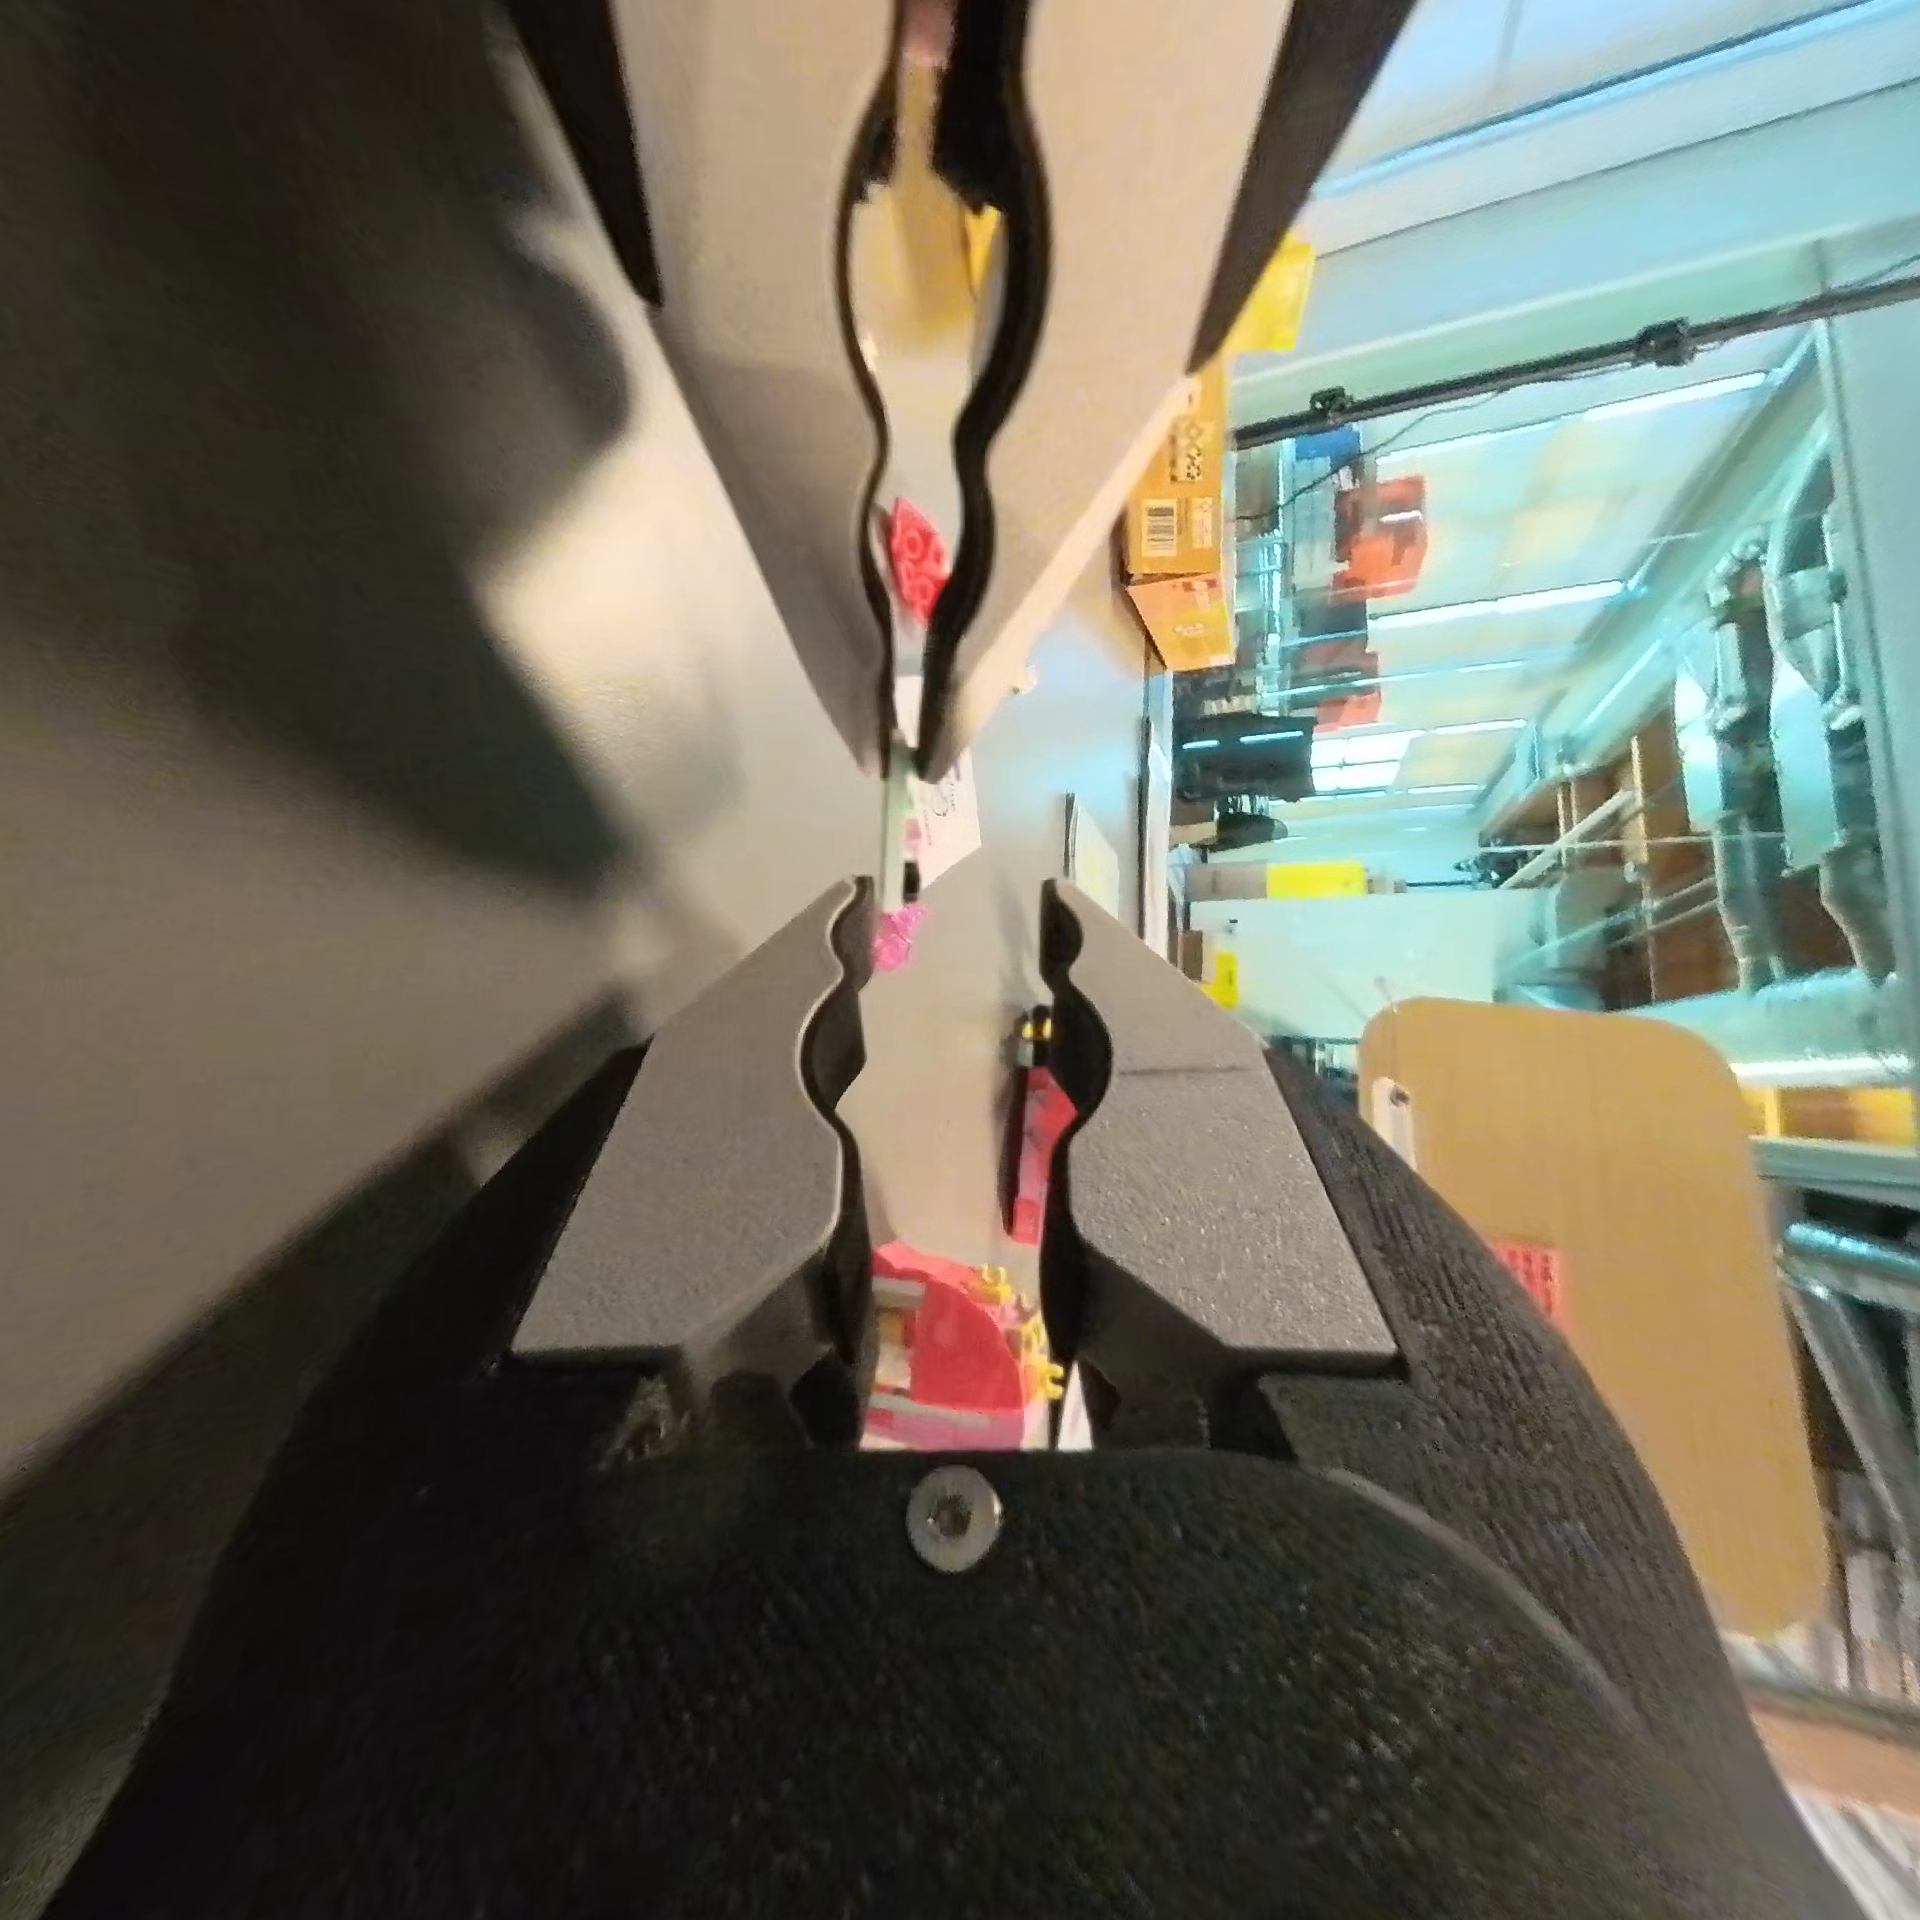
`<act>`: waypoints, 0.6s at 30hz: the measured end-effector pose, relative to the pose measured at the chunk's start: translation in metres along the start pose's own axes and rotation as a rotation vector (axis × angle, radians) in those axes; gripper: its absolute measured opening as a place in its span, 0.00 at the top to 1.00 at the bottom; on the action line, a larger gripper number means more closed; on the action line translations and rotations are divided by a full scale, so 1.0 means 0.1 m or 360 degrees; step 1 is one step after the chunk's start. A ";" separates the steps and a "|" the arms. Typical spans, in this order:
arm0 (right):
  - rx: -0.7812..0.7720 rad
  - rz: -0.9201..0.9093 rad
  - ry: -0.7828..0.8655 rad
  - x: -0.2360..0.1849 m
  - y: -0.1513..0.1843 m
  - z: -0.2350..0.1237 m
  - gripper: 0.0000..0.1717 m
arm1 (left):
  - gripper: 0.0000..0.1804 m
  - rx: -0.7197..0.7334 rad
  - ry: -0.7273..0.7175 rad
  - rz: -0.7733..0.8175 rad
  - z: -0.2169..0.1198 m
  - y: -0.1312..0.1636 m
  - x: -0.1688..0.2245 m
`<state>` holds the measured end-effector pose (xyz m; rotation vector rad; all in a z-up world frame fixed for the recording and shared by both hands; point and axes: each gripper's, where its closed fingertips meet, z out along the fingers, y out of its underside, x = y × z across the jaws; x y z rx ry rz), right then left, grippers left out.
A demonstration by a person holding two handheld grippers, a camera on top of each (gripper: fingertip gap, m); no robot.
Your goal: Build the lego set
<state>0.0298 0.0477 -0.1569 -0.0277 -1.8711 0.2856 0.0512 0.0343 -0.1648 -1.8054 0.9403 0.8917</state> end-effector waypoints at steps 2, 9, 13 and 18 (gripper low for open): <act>0.0013 -0.0053 -0.0011 -0.04 -0.02 0.02 0.84 | 0.98 0.0006 -0.0015 -0.0009 -0.01 0.00 -0.02; 0.0178 0.0313 0.0001 -0.02 0.08 -0.01 0.80 | 0.98 -0.0053 -0.0024 -0.0096 -0.01 0.14 -0.08; 0.0266 0.0629 0.0106 0.17 0.15 -0.10 0.76 | 0.98 -0.0053 0.0045 -0.0112 0.02 0.15 -0.01; 0.0319 0.0661 -0.0043 0.04 0.05 -0.03 0.75 | 0.98 -0.0023 0.0031 -0.0139 0.04 0.11 -0.04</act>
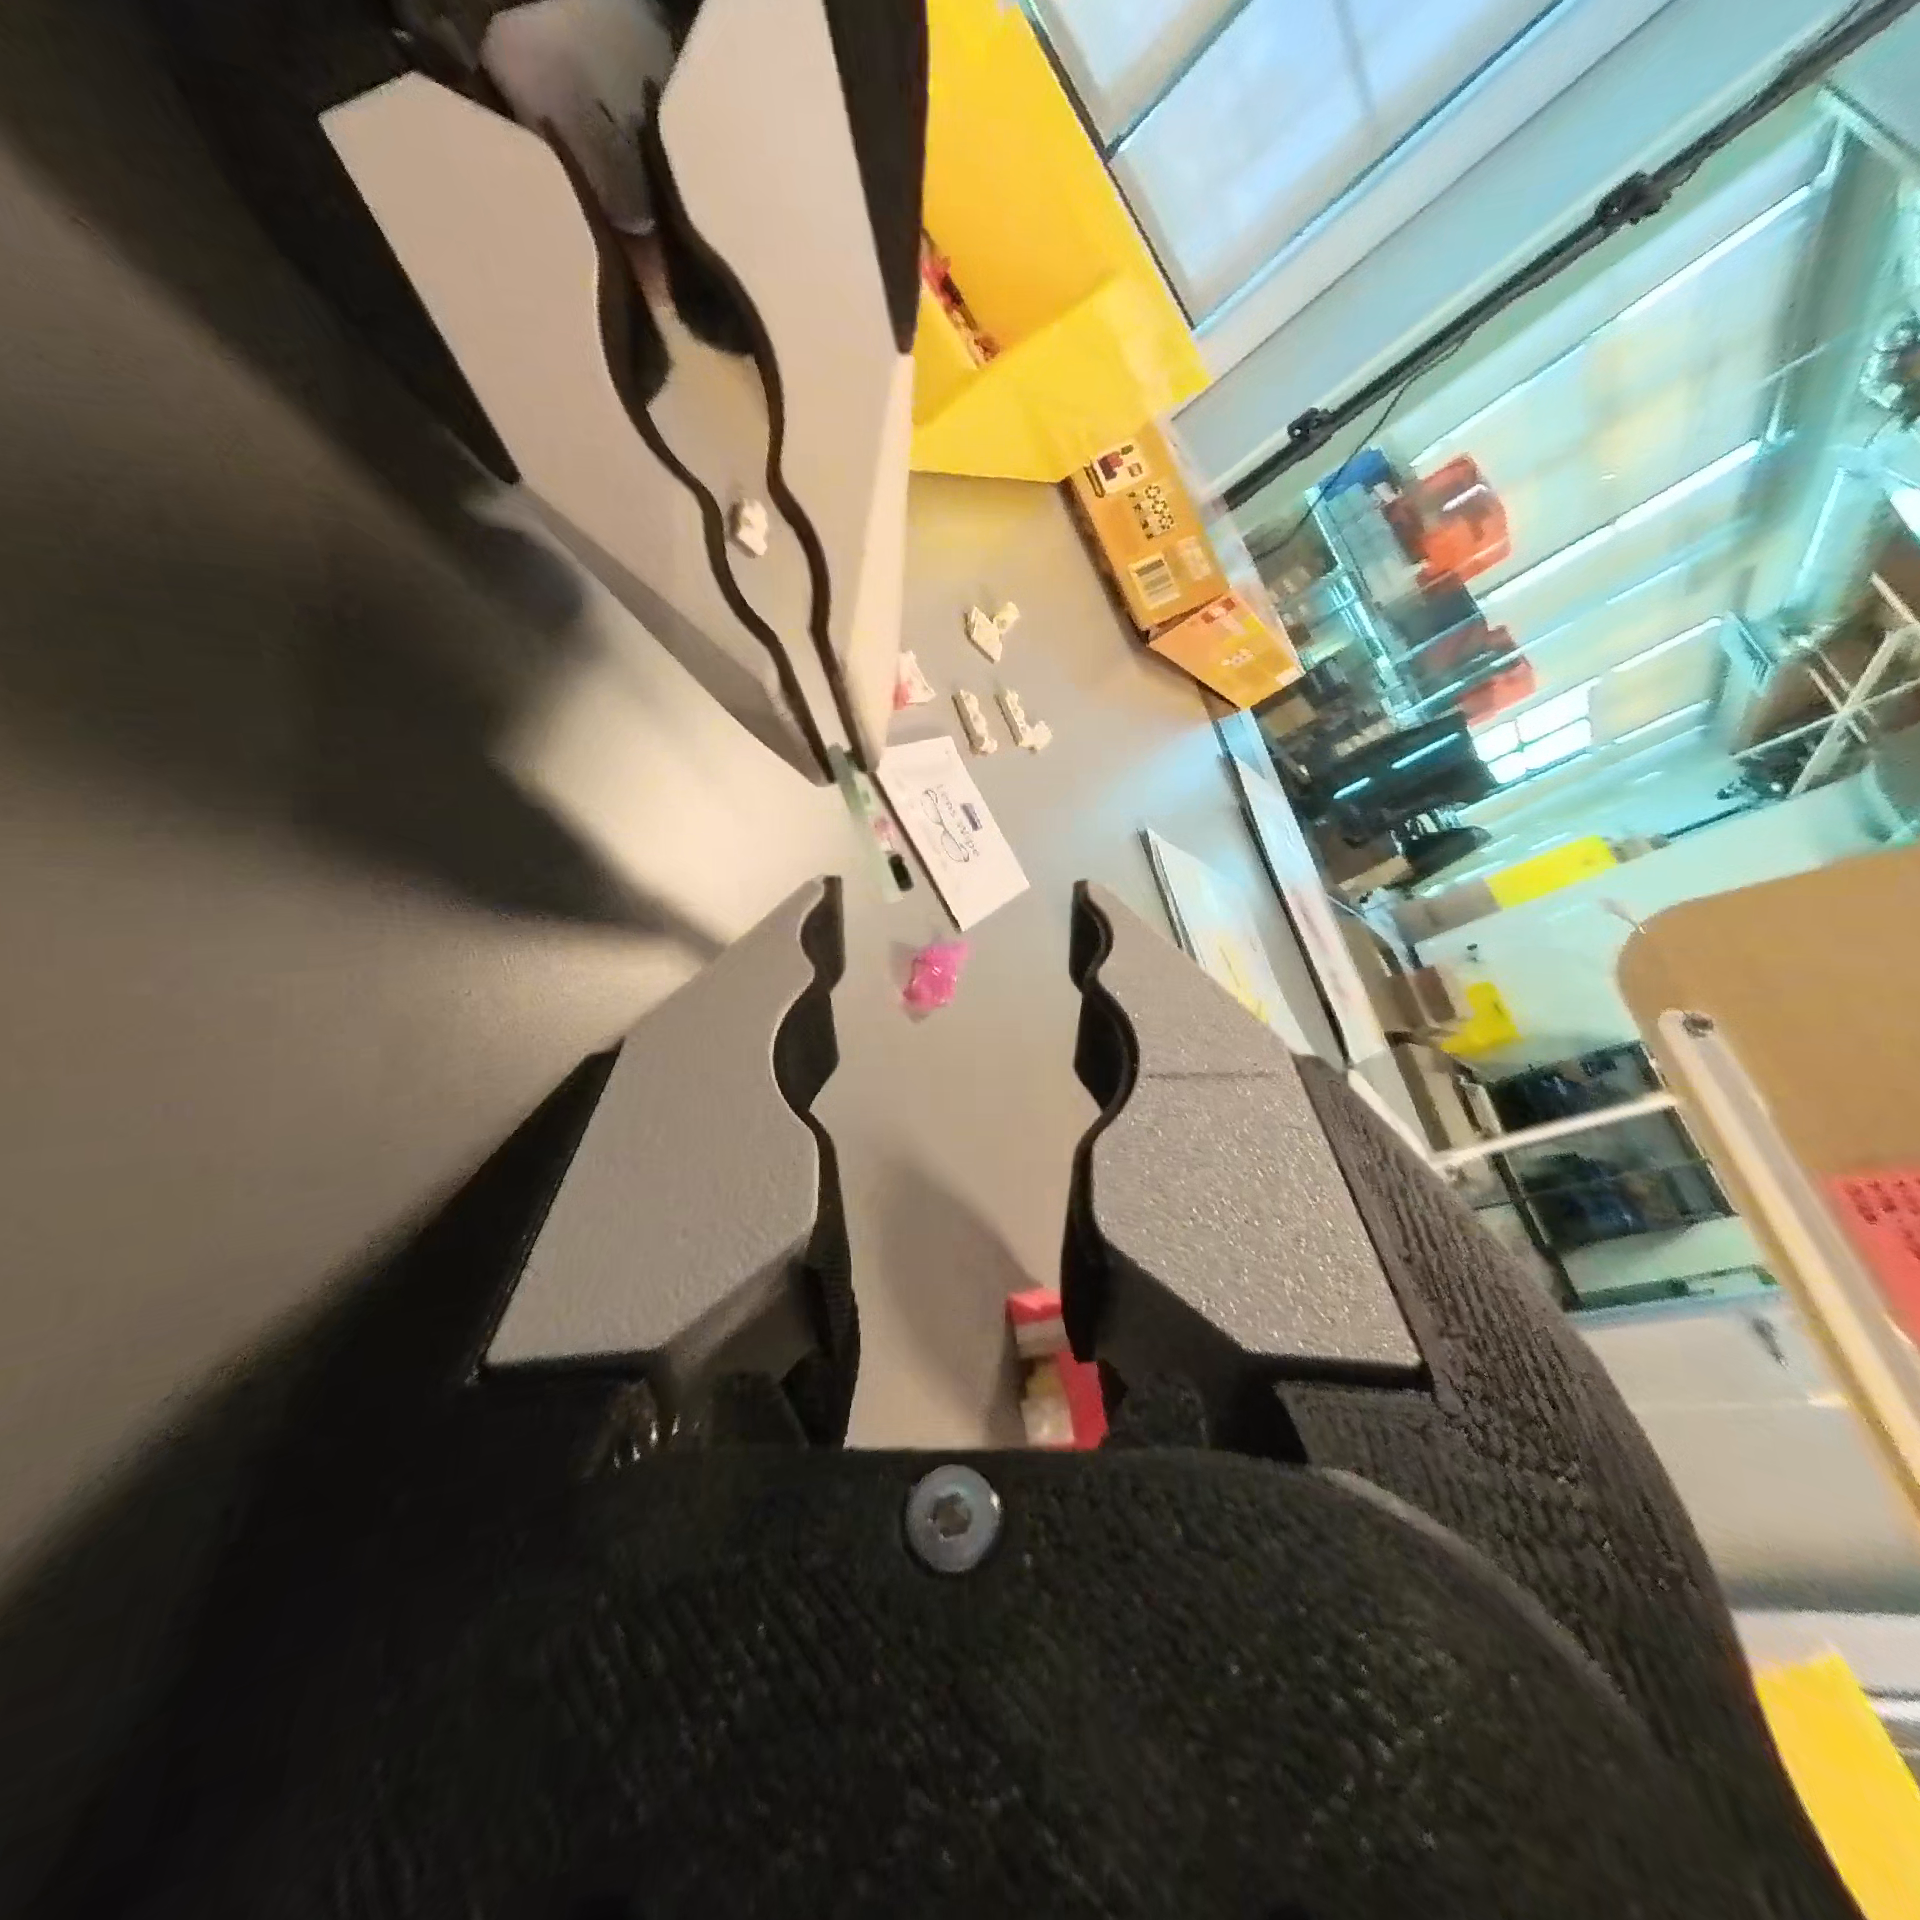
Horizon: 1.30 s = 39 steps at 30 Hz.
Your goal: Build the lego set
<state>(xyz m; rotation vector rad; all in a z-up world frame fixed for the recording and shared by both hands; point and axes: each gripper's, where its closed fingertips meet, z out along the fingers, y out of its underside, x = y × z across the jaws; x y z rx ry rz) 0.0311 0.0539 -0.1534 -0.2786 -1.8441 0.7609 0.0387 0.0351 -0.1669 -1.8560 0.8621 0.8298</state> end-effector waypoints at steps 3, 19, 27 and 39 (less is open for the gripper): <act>-0.0013 -0.0055 0.0013 -0.01 0.00 0.07 0.76 | 0.98 0.0074 -0.0024 -0.0092 -0.03 -0.03 -0.07; -0.0165 -0.0472 0.0276 0.11 0.04 0.21 0.88 | 0.98 0.0191 -0.0132 0.0012 -0.10 -0.13 -0.13; -0.0127 -0.0517 0.0297 0.11 -0.01 0.20 0.88 | 0.98 0.0163 -0.0171 -0.0022 -0.09 -0.10 -0.19; -0.0202 -0.0550 0.0287 0.07 0.09 0.11 0.88 | 0.97 0.0059 -0.0001 0.0031 0.00 0.05 -0.05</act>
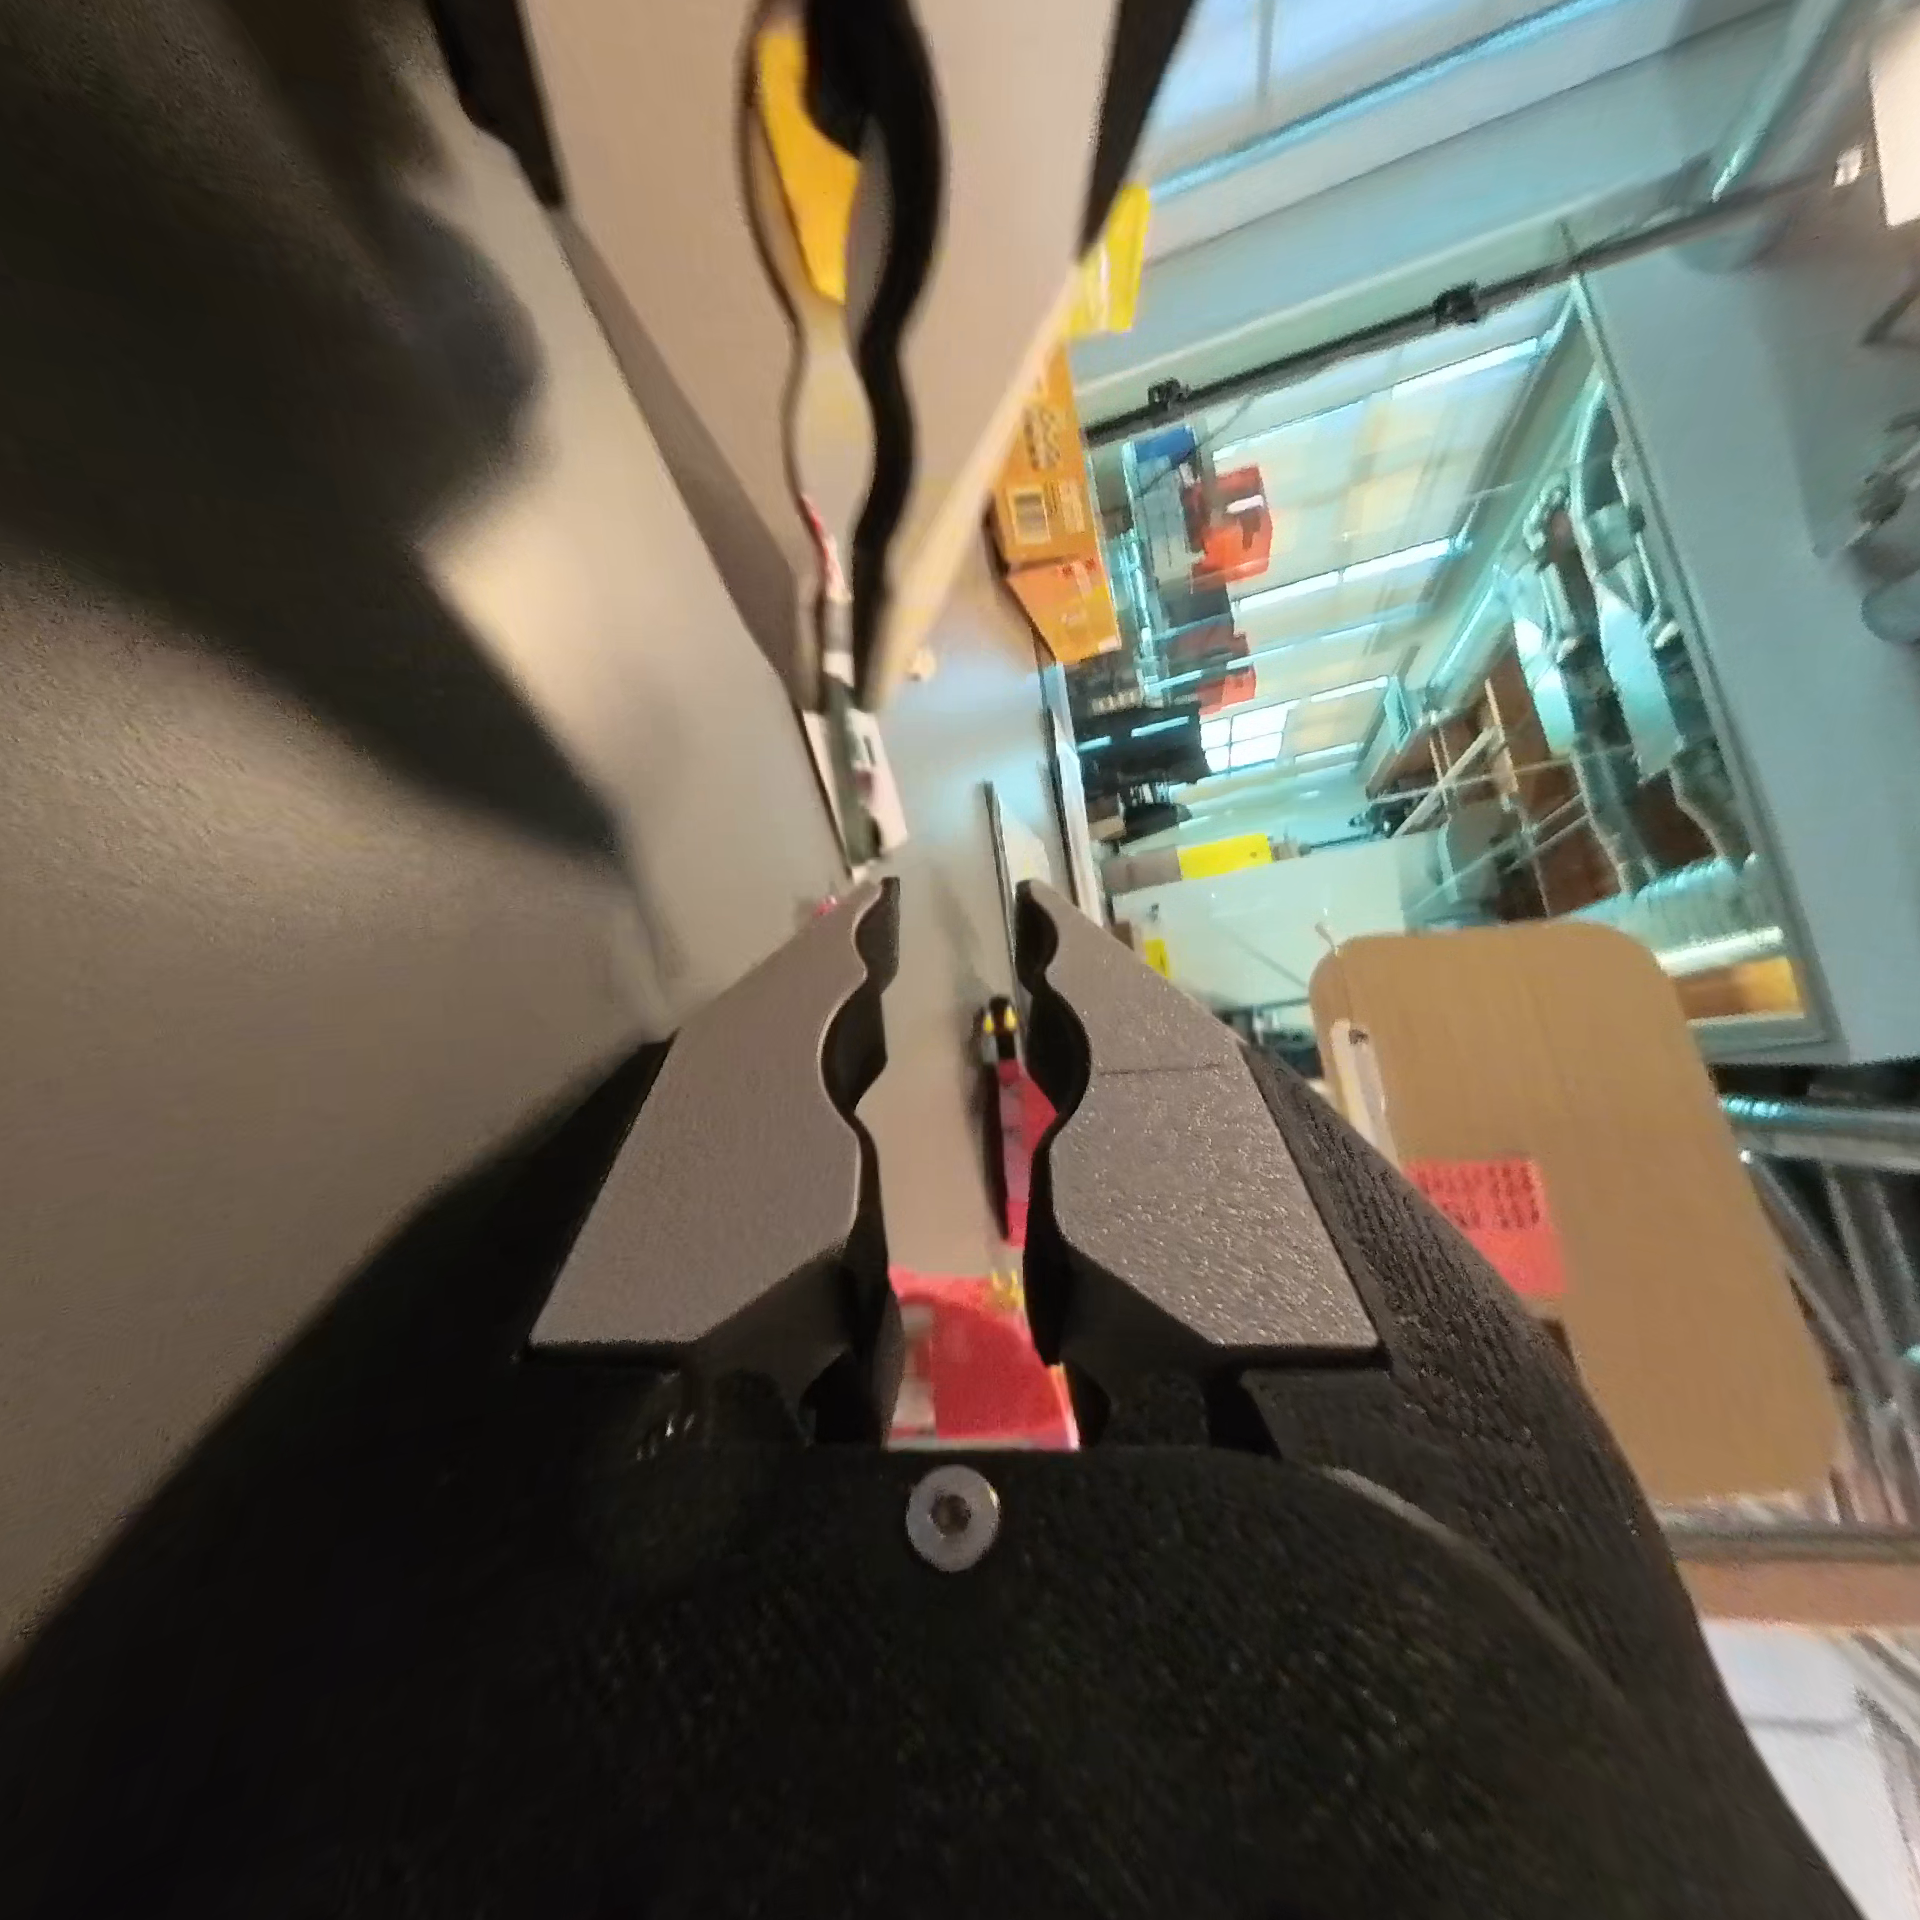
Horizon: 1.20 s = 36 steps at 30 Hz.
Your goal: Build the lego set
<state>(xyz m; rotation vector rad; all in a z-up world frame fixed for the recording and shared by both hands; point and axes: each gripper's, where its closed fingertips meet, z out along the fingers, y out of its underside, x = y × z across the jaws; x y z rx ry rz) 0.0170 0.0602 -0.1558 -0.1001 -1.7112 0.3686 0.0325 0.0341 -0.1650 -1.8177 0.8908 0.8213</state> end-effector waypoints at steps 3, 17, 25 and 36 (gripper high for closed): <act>-0.0086 0.0078 0.0026 0.05 0.14 -0.08 0.86 | 0.98 -0.0001 0.0117 0.0212 0.01 0.04 0.14; -0.0179 0.0306 0.0464 0.60 0.40 -0.32 0.96 | 0.75 0.0022 0.0587 -0.0233 -0.27 0.06 0.24; -0.0229 0.0293 0.0523 0.65 0.45 -0.35 0.99 | 0.75 0.0549 0.0282 -0.1200 -0.88 -0.09 -0.44; -0.0269 0.0432 0.0631 0.80 0.58 -0.43 1.00 | 0.76 -0.0400 -0.0392 -0.2010 -1.65 1.86 -2.01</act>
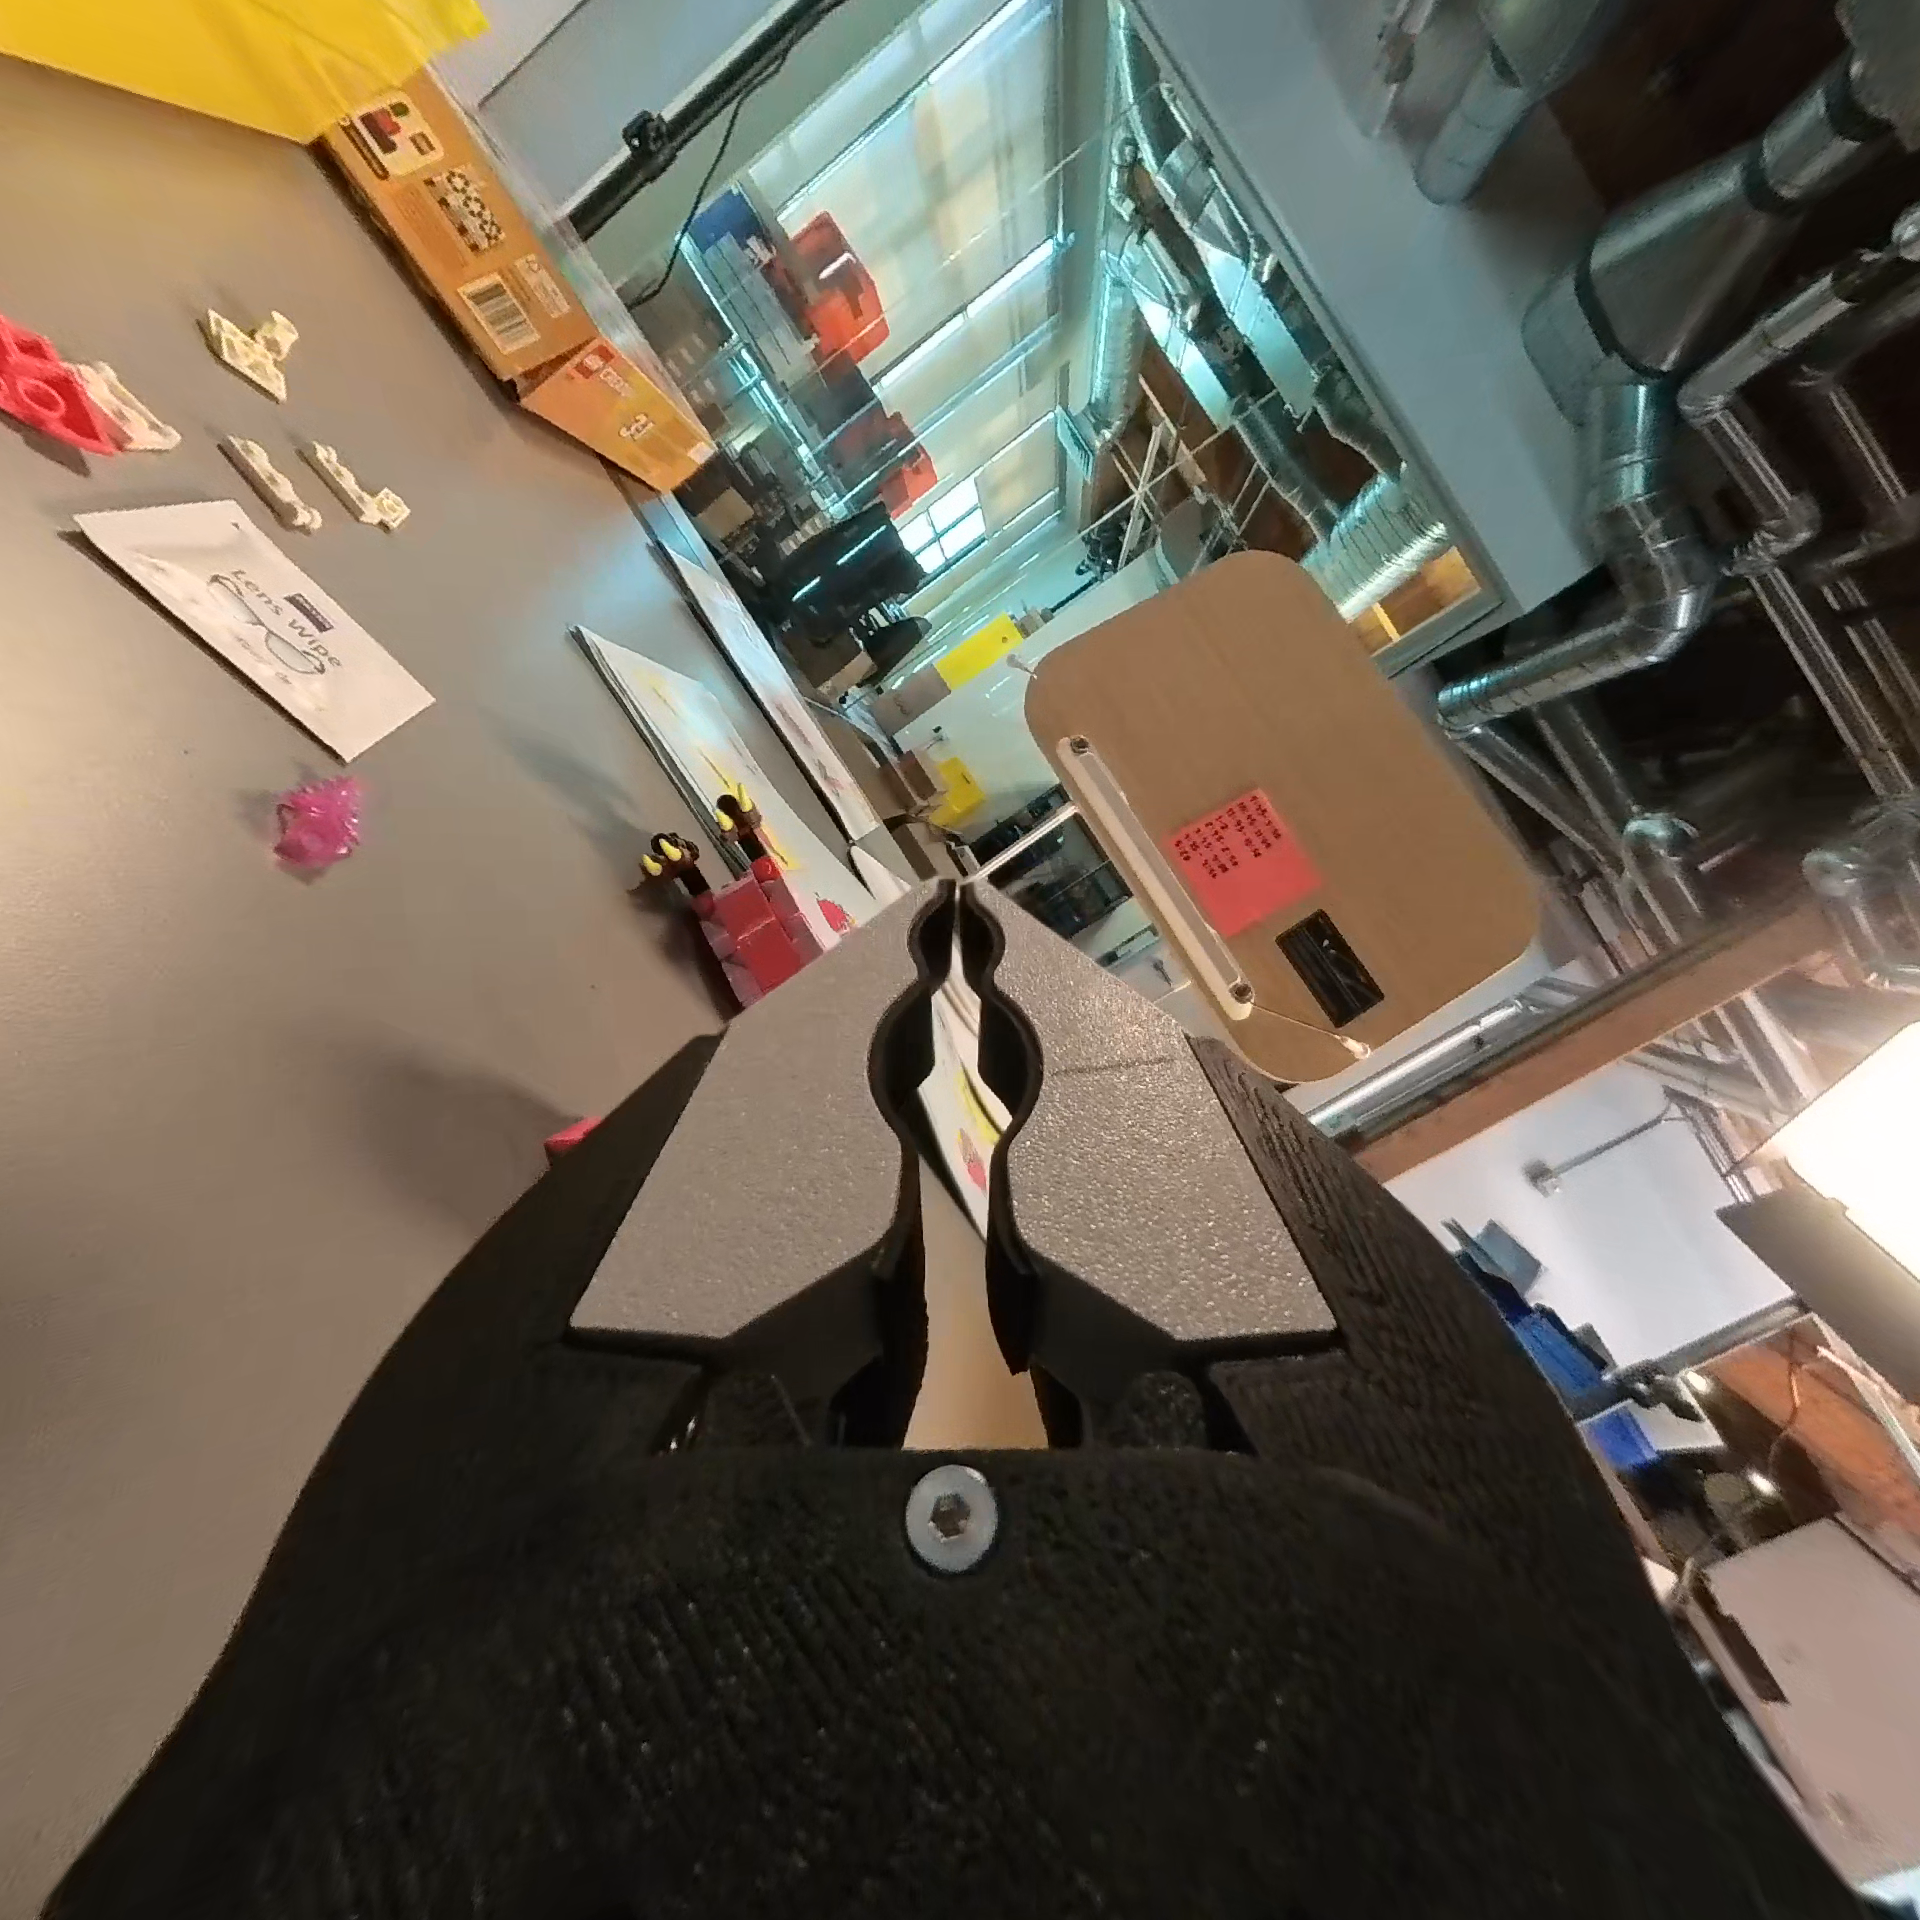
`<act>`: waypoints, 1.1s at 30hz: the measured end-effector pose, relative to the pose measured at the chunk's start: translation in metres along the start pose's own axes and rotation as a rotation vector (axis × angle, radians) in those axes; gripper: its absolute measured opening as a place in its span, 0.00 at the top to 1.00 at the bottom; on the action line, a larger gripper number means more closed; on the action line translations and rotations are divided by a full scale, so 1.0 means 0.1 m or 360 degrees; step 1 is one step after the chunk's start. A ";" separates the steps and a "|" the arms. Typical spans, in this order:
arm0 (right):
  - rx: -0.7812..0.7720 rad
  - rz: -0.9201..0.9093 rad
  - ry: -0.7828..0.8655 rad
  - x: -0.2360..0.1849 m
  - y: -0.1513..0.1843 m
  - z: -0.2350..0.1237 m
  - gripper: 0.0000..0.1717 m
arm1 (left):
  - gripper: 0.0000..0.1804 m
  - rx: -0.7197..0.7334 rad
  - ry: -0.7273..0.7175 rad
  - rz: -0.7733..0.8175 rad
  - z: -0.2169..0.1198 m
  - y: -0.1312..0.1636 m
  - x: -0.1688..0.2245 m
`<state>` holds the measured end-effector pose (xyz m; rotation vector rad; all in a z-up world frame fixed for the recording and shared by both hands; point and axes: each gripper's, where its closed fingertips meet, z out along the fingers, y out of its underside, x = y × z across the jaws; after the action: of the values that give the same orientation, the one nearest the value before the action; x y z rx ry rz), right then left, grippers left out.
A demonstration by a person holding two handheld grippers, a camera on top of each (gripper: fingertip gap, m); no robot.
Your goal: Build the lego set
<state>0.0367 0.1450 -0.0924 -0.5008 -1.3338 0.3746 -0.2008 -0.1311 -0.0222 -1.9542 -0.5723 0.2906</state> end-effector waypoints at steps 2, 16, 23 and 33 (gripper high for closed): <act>-0.0002 -0.0025 -0.0015 -0.03 0.00 0.00 1.00 | 0.76 -0.0225 -0.0071 -0.0033 0.16 0.04 -0.41; -0.0044 -0.0022 -0.0081 -0.10 0.06 0.05 1.00 | 0.87 -0.1492 -0.0611 0.0197 0.38 1.00 -1.94; -0.0086 -0.0033 -0.0123 -0.16 0.12 0.08 1.00 | 0.99 -0.1665 -0.0428 -0.0022 0.49 1.21 -1.88; -0.0145 -0.0083 0.0000 -0.05 0.16 0.08 1.00 | 0.94 -0.1262 -0.0355 0.0161 0.87 0.90 -1.87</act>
<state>0.0282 0.1572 -0.1041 -0.5407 -1.3659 0.2715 -0.3763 -0.1906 -0.1500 -2.7415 -0.8164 0.3858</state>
